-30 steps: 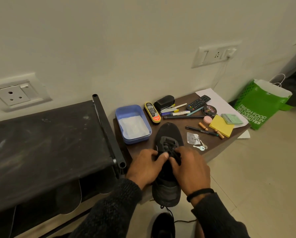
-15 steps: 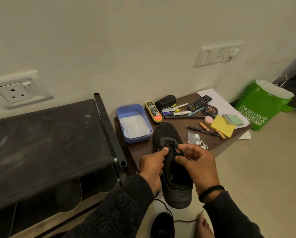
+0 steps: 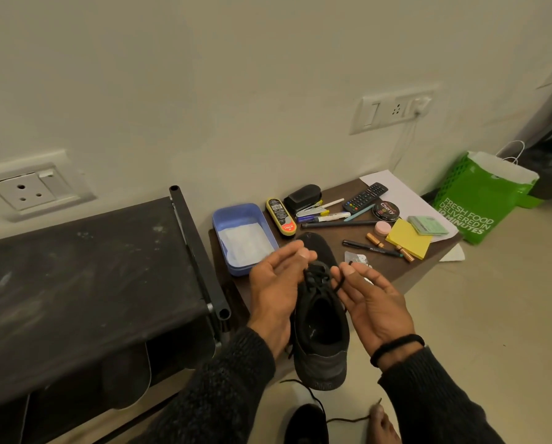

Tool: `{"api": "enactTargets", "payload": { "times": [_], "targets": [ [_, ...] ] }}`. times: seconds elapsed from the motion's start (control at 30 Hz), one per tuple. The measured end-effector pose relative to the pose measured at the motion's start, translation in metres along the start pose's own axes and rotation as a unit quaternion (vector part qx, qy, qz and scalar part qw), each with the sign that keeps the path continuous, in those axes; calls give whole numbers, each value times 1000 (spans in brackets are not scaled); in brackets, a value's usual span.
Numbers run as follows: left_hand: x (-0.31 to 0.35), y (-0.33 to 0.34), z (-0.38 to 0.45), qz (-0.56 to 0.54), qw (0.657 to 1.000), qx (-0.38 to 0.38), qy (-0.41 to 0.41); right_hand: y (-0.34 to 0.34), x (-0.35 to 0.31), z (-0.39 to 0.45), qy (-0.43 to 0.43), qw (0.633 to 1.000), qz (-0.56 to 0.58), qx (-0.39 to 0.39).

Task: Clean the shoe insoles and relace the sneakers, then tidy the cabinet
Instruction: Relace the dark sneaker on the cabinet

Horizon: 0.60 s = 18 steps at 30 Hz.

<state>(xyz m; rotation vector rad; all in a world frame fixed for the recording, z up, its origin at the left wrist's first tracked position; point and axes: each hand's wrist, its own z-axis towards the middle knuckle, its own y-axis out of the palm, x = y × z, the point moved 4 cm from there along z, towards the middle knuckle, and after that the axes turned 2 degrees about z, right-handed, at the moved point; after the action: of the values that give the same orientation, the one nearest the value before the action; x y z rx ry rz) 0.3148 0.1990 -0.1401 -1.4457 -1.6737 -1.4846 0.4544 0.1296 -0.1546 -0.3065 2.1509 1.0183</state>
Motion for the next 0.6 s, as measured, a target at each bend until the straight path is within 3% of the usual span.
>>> {"api": "enactTargets", "payload": {
  "times": [0.13, 0.23, 0.43, 0.6],
  "targets": [
    [20, 2, 1, 38, 993, -6, 115, 0, 3, 6, 15, 1000, 18, -11],
    [26, -4, 4, 30, 988, 22, 152, -8, 1, 14, 25, 999, 22, 8],
    [12, -30, 20, -51, 983, 153, 89, -34, 4, 25, 50, 993, 41, 102],
    [6, -28, 15, -43, 980, 177, 78, -40, 8, 27, 58, 990, 46, 123]
  ]
}}
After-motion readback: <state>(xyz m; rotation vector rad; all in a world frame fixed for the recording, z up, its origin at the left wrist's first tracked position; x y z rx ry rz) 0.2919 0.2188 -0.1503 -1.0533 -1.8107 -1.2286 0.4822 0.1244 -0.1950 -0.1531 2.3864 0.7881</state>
